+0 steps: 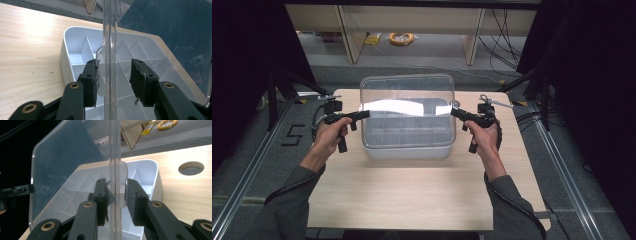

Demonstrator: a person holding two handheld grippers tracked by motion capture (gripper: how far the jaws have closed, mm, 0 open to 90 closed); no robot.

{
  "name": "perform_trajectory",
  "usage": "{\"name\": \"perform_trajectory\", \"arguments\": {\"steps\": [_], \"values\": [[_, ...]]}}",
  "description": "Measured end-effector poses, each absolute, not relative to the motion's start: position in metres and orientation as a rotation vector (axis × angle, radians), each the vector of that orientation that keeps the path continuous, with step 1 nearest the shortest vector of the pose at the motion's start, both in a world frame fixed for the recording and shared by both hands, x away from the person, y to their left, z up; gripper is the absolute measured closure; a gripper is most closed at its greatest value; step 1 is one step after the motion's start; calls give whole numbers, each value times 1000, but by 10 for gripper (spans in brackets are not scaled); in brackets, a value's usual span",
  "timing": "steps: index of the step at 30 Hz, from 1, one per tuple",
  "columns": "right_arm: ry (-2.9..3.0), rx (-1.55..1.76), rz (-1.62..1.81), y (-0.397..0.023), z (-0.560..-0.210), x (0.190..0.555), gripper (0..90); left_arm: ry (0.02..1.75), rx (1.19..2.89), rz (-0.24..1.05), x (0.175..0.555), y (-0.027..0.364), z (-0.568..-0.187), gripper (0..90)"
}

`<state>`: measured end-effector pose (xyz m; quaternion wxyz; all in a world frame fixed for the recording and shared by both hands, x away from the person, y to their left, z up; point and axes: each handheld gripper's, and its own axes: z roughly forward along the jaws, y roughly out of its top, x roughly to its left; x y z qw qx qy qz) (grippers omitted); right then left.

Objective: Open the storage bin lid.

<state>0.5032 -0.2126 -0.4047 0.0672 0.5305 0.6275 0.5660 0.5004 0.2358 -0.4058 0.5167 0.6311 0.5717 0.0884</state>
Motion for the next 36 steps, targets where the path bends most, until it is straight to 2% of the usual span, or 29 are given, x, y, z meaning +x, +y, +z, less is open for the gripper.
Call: {"name": "perform_trajectory", "arguments": {"steps": [20, 36], "values": [[1904, 1467, 1725, -214, -384, 465, 729, 1294, 1525, 283, 455, 237, -388, 583], [1942, 1419, 1732, -218, -394, 421, 733, 1244, 1573, 337, 411, 235, -392, 587]]}}
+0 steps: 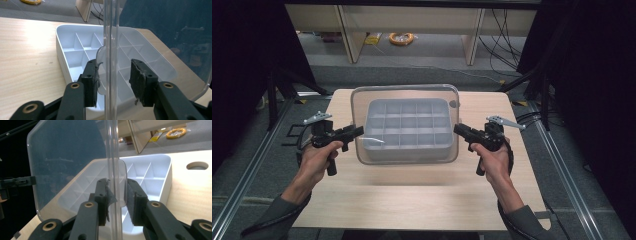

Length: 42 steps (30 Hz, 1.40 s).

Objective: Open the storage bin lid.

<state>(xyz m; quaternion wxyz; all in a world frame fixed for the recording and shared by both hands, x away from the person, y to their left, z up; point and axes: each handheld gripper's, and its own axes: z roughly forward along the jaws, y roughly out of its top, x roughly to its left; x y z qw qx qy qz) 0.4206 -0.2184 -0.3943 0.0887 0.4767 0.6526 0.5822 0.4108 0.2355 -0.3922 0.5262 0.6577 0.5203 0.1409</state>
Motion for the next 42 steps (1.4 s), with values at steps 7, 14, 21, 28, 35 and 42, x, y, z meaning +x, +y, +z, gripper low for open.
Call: {"name": "perform_trajectory", "arguments": {"steps": [7, 14, 21, 28, 35, 42], "values": [[1961, 1446, 1726, -223, -413, 402, 733, 1236, 1595, 332, 393, 232, -405, 591], [1968, 1441, 1727, -223, -421, 389, 734, 1228, 1610, 334, 380, 232, -412, 592], [1991, 1396, 1736, -226, -426, 373, 737, 1215, 1634, 317, 364, 233, -417, 594], [2000, 1449, 1735, -227, -437, 359, 738, 1224, 1633, 296, 352, 234, -428, 597], [2019, 1419, 1718, -229, -446, 347, 740, 1231, 1646, 279, 341, 233, -440, 601], [2028, 1412, 1695, -232, -451, 333, 746, 1242, 1653, 241, 336, 232, -451, 596]]}}
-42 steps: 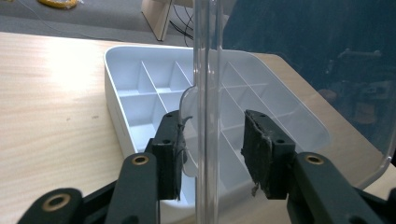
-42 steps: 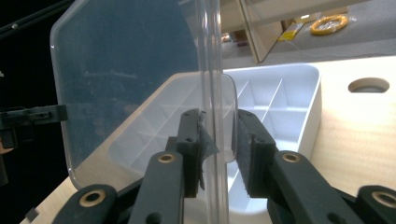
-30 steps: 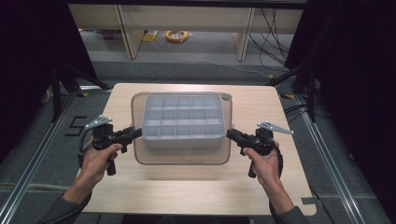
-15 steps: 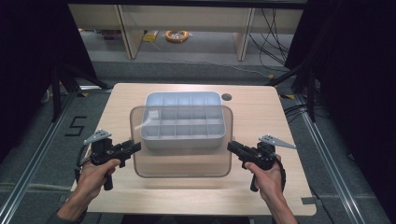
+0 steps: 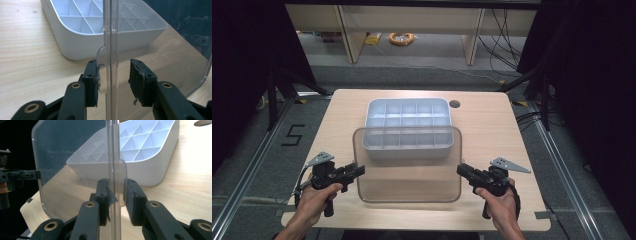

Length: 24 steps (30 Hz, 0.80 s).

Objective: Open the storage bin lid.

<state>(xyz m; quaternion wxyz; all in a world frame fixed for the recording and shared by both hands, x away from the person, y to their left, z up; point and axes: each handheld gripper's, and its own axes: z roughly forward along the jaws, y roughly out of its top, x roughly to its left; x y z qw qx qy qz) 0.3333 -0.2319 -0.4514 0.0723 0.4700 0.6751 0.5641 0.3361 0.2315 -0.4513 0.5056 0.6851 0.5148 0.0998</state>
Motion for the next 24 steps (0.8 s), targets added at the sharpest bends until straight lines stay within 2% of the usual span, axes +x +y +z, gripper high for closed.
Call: {"name": "perform_trajectory", "arguments": {"steps": [24], "values": [[2027, 1554, 1738, -235, -473, 307, 754, 1253, 1692, 148, 321, 233, -474, 594]]}}
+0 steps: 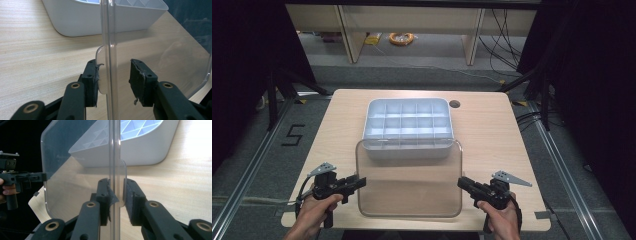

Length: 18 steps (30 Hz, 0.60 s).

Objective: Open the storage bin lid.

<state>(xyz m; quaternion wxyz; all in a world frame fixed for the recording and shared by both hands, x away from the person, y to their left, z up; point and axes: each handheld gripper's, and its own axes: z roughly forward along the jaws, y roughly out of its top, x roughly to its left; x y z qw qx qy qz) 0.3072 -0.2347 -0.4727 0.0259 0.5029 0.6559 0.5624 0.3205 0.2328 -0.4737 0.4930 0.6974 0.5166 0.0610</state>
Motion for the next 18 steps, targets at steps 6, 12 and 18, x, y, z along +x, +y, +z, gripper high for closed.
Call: {"name": "perform_trajectory", "arguments": {"steps": [6, 12, 18], "values": [[2039, 1580, 1729, -235, -474, 303, 752, 1256, 1672, 136, 314, 235, -470, 605], [2036, 1549, 1723, -235, -475, 300, 746, 1247, 1655, 142, 304, 237, -463, 606], [2052, 1595, 1726, -232, -478, 298, 747, 1263, 1660, 111, 305, 239, -472, 607]]}}
